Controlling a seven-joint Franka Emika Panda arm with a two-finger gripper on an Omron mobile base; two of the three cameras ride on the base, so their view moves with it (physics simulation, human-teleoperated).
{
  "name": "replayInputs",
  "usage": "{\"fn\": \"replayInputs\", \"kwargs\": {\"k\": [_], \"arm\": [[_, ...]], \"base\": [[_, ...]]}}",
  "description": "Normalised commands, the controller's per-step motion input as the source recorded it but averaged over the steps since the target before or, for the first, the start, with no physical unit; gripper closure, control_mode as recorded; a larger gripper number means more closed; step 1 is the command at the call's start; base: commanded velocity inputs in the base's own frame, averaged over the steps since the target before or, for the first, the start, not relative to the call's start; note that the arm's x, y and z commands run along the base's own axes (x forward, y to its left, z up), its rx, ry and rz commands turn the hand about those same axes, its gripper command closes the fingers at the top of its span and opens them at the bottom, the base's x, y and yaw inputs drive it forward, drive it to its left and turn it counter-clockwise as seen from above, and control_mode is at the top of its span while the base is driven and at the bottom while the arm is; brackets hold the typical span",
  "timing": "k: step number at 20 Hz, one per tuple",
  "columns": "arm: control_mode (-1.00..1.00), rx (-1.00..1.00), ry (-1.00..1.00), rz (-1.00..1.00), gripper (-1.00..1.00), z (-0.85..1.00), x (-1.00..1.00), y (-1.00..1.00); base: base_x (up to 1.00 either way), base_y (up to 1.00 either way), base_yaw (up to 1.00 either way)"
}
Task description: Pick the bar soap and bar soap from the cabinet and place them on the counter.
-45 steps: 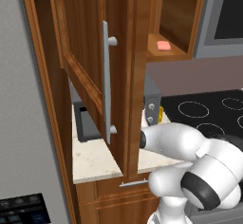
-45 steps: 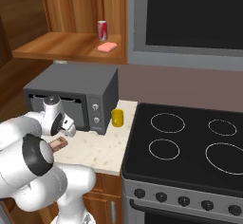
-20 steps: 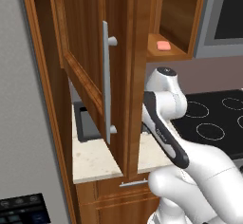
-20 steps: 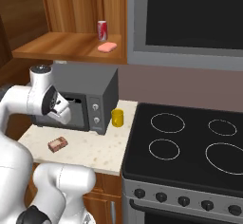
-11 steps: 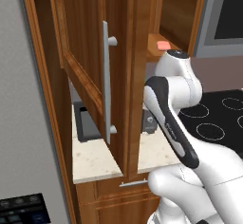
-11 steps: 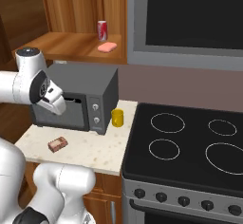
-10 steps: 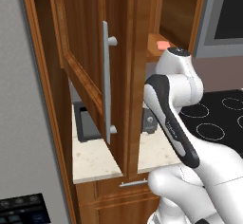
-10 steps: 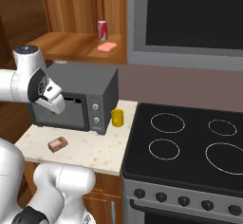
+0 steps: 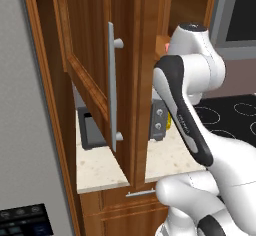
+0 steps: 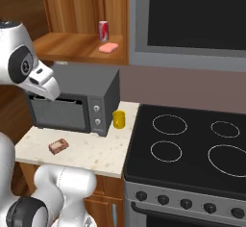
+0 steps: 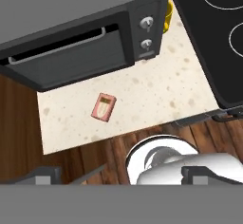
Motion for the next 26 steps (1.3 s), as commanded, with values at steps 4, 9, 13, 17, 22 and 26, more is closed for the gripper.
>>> {"fn": "replayInputs", "kwargs": {"k": [4, 9, 13, 17, 22, 26], "arm": [[-1.00, -0.06, 0.00, 0.00, -1.00, 0.47, -0.21, -0.19], [-1.00, -0.01, 0.00, 0.00, -1.00, 0.46, -0.12, -0.16], [-1.00, -0.01, 0.00, 0.00, -1.00, 0.43, -0.01, -0.13], [-1.00, -0.01, -0.03, 0.00, -1.00, 0.41, 0.00, -0.10], [-1.00, 0.00, -0.04, 0.00, -1.00, 0.37, 0.00, -0.09], [-1.00, 0.00, -0.04, 0.00, -1.00, 0.29, 0.00, -0.09]], "base": [[0.00, 0.00, 0.00], [0.00, 0.00, 0.00], [0.00, 0.00, 0.00], [0.00, 0.00, 0.00], [0.00, 0.00, 0.00], [0.00, 0.00, 0.00]]}}
